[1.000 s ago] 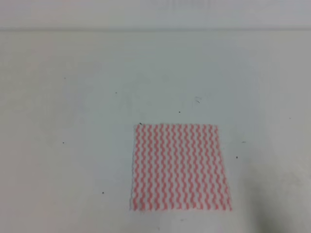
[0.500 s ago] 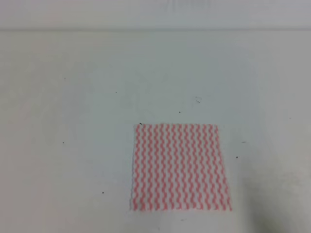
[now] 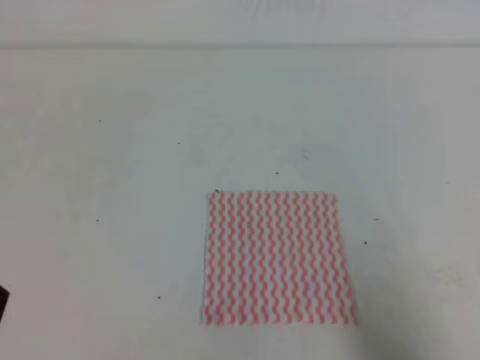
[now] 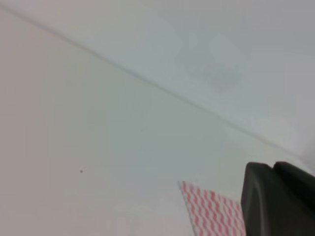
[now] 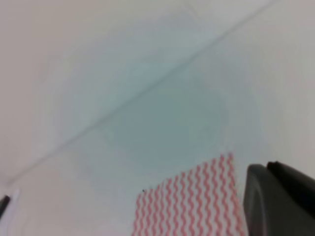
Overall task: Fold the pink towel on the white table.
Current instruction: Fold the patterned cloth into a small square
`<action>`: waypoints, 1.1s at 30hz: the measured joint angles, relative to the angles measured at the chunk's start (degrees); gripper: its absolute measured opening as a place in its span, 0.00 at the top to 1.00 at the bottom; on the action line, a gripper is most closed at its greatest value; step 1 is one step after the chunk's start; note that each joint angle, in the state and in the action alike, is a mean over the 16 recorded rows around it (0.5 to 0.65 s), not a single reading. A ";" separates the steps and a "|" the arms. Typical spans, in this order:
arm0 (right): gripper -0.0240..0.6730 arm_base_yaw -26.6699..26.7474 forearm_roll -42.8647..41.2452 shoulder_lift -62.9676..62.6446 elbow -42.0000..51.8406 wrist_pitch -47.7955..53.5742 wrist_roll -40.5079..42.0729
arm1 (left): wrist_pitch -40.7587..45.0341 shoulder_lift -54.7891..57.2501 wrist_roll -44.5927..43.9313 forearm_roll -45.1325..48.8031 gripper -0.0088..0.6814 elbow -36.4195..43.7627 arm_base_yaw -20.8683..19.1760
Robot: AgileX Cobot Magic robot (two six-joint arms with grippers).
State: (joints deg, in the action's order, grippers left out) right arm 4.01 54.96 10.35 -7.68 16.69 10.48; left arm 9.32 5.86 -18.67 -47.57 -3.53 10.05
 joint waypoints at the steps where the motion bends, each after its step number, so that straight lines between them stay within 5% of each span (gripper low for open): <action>1: 0.99 0.00 -0.64 1.74 -1.17 1.34 0.01 | 1.19 1.42 -0.03 0.25 0.99 -0.96 0.00; 18: 0.99 0.00 -8.49 23.92 -17.00 23.44 1.40 | 21.23 32.92 -7.99 5.10 0.99 -21.42 0.23; 33: 0.99 4.21 -2.37 33.74 -19.65 23.44 5.66 | 12.67 54.02 -21.61 -2.88 0.99 -27.12 10.87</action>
State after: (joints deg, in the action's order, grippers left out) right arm 8.22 52.59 44.09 -27.33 40.12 16.14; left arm 21.99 59.88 -40.28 -50.45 -30.65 20.92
